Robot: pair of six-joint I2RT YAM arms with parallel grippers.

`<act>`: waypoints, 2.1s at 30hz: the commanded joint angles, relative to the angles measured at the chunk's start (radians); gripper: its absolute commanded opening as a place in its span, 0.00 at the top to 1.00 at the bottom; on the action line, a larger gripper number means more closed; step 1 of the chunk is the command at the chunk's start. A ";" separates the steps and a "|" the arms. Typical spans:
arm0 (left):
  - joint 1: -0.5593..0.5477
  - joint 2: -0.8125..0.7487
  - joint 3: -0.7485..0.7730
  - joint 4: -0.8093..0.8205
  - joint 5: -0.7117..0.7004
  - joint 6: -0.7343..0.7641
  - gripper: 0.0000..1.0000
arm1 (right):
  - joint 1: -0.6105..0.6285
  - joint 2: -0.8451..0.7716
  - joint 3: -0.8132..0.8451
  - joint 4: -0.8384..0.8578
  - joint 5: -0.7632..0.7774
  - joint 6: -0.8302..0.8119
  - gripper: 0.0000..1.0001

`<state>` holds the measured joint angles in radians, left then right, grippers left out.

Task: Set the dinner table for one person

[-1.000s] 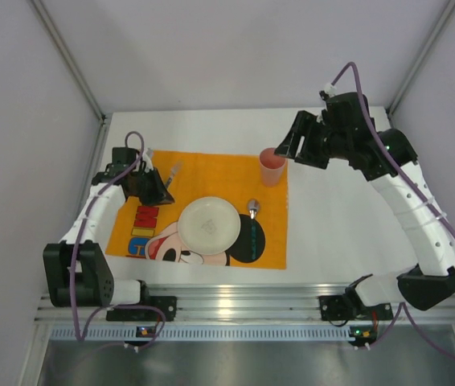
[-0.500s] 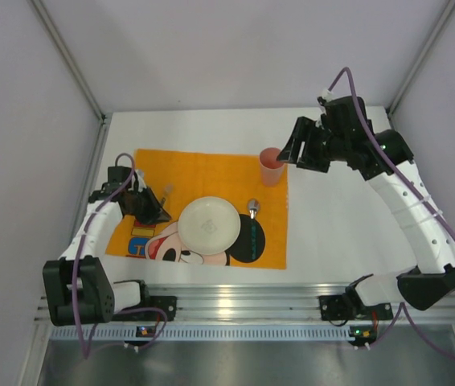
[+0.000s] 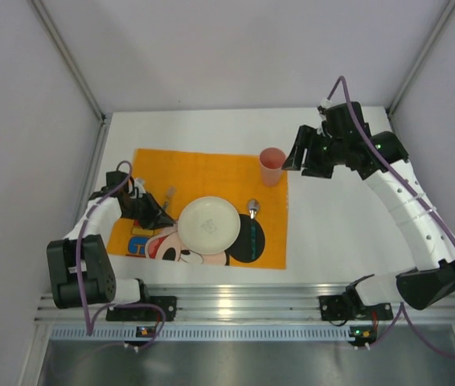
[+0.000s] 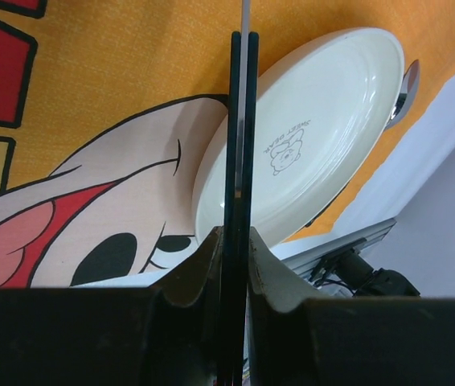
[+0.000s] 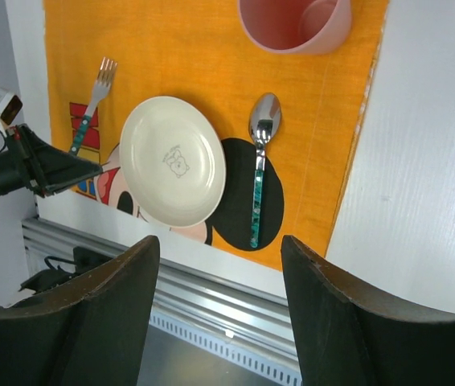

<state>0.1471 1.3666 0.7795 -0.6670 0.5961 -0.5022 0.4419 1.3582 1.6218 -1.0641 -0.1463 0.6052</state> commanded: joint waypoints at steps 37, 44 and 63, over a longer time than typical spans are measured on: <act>0.048 -0.138 0.391 -0.137 -0.426 -0.122 0.08 | -0.043 -0.197 -0.036 0.260 -0.202 -0.190 0.01; -0.234 -0.165 0.321 0.223 -0.878 0.028 0.08 | -0.043 -0.264 -0.117 0.461 -0.153 -0.168 0.00; -0.155 0.218 -0.335 1.558 -0.661 0.447 0.12 | -0.039 -0.386 -0.379 0.478 -0.130 -0.199 0.00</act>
<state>-0.0299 1.5444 0.4339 0.6605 -0.1547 -0.0998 0.4084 1.0302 1.2388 -0.6434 -0.2890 0.4351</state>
